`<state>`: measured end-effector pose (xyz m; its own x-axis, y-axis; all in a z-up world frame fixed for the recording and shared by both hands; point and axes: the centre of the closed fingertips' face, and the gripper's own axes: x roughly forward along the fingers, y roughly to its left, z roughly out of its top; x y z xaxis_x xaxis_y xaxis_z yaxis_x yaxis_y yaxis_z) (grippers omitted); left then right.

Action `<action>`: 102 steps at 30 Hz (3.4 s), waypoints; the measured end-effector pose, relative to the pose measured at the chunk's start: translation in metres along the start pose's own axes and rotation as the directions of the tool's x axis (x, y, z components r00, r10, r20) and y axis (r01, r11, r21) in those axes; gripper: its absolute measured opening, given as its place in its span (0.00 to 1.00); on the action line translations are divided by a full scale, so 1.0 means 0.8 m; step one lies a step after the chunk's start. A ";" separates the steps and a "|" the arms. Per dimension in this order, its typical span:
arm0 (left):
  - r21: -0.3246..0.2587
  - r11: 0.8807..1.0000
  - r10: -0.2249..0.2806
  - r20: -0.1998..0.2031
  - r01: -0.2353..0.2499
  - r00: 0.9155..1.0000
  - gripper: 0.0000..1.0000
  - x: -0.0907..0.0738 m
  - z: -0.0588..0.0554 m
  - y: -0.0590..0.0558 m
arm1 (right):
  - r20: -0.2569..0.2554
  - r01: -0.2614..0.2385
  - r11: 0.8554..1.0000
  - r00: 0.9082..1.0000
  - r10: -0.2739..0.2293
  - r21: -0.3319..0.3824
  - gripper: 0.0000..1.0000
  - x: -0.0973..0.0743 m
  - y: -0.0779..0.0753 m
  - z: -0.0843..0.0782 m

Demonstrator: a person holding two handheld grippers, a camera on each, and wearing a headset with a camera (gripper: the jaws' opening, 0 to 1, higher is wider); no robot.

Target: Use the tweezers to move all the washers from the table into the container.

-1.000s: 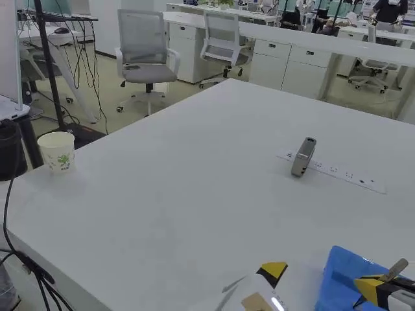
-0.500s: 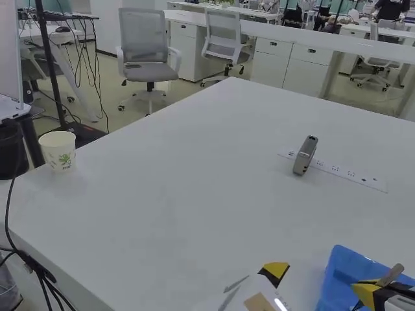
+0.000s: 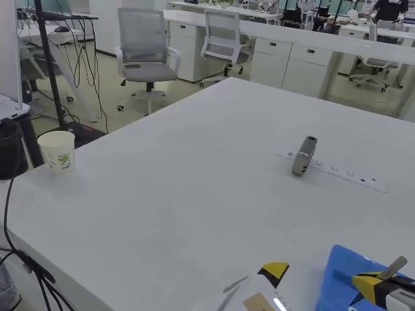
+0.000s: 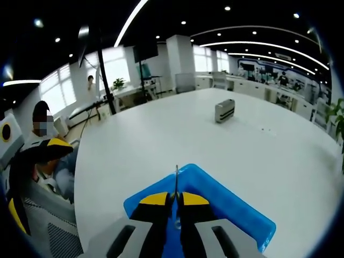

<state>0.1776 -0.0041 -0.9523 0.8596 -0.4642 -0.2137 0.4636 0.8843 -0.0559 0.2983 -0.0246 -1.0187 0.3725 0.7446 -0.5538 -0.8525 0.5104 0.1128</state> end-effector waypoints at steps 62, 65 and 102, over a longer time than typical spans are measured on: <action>-0.009 1.000 -0.008 -0.002 0.008 1.000 0.84 0.001 -0.001 -0.002 | 0.028 -0.062 0.993 0.998 0.060 0.099 0.04 -0.043 0.071 -0.043; -0.009 1.000 -0.010 -0.004 0.010 1.000 0.84 0.001 -0.001 -0.003 | 0.004 -0.055 0.993 0.999 0.054 0.101 0.04 -0.044 0.070 -0.053; -0.004 1.000 -0.018 -0.012 0.018 1.000 0.84 0.001 -0.003 -0.004 | -0.067 -0.039 0.996 0.997 0.045 0.083 0.04 -0.048 0.077 -0.078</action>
<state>0.1766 -0.0069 -0.9544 0.8487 -0.4790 -0.2242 0.4778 0.8762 -0.0636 0.2091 -0.0486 -1.0419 0.3083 0.7361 -0.6026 -0.8330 0.5148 0.2027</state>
